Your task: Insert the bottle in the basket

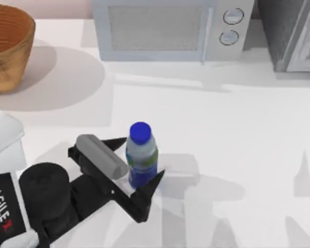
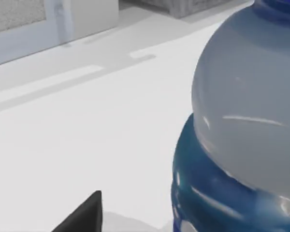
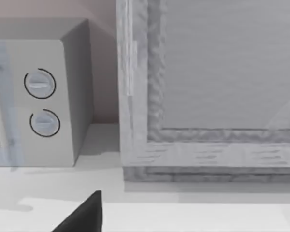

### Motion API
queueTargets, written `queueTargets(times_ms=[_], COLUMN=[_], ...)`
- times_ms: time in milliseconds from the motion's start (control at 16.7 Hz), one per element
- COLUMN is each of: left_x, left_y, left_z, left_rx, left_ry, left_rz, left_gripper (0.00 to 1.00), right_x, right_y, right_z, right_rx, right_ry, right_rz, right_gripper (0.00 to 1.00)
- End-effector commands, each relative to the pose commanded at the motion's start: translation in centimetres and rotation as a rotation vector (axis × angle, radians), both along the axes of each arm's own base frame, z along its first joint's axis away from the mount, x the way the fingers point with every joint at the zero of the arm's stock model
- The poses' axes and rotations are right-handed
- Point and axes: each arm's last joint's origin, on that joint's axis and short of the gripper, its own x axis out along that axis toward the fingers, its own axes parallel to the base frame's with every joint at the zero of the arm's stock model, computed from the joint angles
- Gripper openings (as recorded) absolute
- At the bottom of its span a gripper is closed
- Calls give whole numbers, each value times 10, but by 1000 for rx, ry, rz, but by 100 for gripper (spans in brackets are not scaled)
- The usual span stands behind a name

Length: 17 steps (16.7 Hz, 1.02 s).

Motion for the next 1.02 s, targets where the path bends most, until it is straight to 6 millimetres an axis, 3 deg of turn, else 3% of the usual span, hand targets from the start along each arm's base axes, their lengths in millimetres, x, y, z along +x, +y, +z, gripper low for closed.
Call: queueTargets(times_ms=[240, 480, 1020], left_x=[17, 18, 18], left_y=[-19, -20, -20], left_z=[-6, -6, -6], left_rx=[0, 0, 0], left_ry=[0, 0, 0], left_rz=[0, 0, 0], left_gripper=[100, 100, 32], right_x=[0, 0, 0], right_y=[0, 0, 0], right_z=[0, 0, 0], right_rx=[0, 0, 0], right_ry=[0, 0, 0], right_rz=[0, 0, 0], right_gripper=[100, 100, 100])
